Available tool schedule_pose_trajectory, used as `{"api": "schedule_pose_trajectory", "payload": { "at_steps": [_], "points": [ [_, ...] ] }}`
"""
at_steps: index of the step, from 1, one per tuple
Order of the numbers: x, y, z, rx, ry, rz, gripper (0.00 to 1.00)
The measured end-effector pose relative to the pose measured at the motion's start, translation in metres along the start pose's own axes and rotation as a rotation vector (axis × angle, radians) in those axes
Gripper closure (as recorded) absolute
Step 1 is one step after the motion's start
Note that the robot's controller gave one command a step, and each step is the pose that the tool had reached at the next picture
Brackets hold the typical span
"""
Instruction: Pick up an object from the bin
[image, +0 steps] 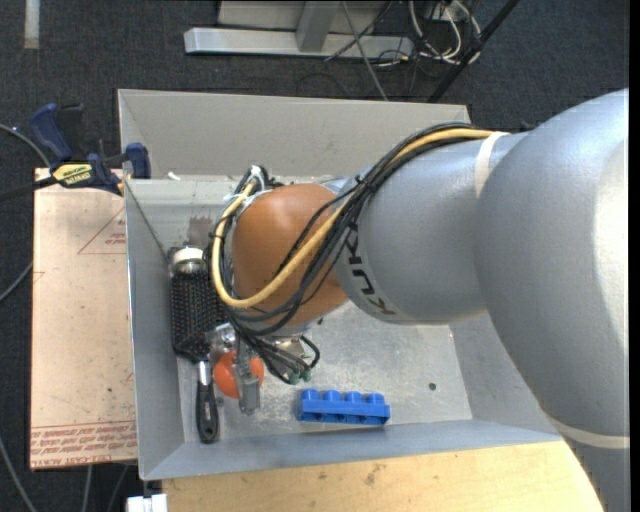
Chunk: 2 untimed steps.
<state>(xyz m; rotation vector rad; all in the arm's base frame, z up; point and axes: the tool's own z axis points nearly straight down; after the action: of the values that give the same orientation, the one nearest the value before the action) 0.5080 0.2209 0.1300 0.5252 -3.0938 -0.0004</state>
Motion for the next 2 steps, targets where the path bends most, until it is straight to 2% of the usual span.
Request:
{"api": "schedule_pose_trajectory", "payload": {
  "at_steps": [1, 2],
  "points": [
    [0.009, 0.005, -0.067, 0.000, -0.001, -0.012, 1.00],
    [0.012, -0.015, -0.056, -0.001, -0.020, -0.027, 1.00]
  ]
}}
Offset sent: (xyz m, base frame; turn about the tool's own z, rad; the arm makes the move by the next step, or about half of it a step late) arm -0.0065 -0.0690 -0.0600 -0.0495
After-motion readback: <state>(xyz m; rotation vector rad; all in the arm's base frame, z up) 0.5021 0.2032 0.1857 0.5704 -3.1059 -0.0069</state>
